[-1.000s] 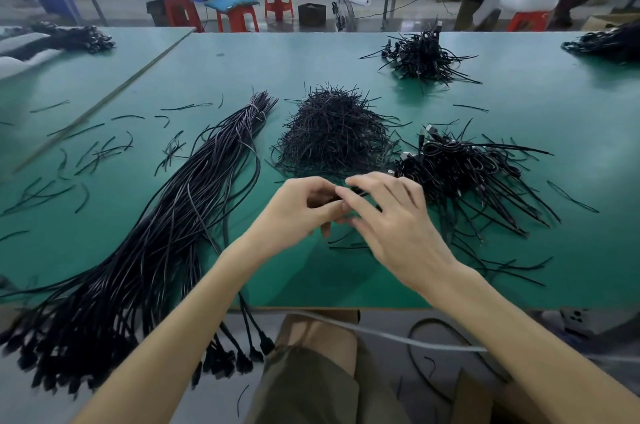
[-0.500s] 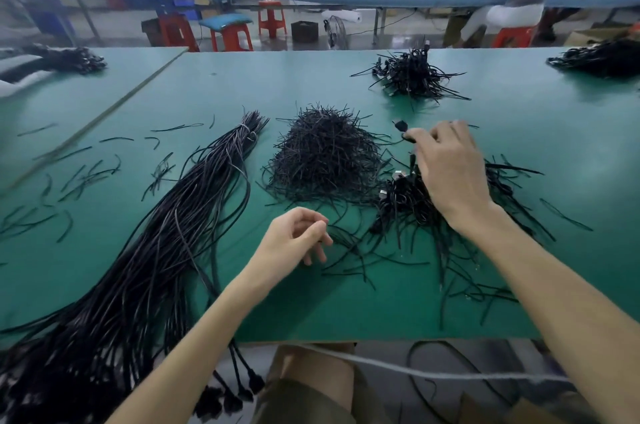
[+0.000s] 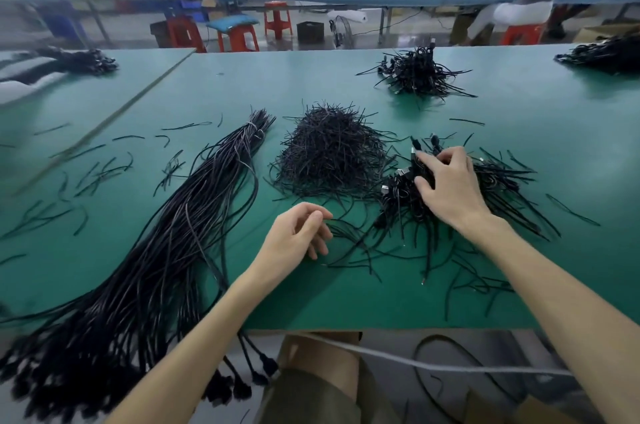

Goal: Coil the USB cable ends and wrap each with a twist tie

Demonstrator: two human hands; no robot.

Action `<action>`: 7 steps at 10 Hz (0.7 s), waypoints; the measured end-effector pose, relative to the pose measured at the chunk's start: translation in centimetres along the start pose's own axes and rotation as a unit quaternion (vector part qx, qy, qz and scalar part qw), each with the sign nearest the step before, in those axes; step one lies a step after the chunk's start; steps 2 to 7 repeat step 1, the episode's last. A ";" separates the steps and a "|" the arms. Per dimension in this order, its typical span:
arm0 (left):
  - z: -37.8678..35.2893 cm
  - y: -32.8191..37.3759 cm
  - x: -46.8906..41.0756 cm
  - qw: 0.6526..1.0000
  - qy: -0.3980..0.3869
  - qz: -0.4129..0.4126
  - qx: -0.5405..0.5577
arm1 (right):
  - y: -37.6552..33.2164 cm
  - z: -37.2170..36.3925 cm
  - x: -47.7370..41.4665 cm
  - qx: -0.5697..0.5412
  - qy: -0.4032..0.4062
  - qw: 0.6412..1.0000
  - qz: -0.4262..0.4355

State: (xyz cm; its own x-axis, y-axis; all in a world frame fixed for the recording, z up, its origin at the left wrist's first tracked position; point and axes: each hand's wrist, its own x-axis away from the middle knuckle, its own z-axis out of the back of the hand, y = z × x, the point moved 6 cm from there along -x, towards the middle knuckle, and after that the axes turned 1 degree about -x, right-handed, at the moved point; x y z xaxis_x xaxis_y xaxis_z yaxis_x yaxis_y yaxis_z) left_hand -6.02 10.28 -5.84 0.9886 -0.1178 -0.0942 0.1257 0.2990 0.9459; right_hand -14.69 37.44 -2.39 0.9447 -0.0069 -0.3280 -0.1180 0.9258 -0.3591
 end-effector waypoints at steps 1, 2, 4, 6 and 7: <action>0.9 2.4 0.3 0.999 0.029 -0.019 0.003 | -1.4 2.8 1.3 -0.026 0.054 0.998 0.029; 0.9 2.4 0.3 0.999 0.029 -0.019 0.003 | -1.4 2.8 1.3 -0.026 0.054 0.998 0.029; 0.9 2.4 0.3 0.999 0.029 -0.019 0.003 | -1.4 2.8 1.3 -0.026 0.054 0.998 0.029; 0.9 2.4 0.3 0.999 0.029 -0.019 0.003 | -1.4 2.8 1.3 -0.026 0.054 0.998 0.029; 0.9 2.4 0.3 0.999 0.029 -0.019 0.003 | -1.4 2.8 1.3 -0.026 0.054 0.998 0.029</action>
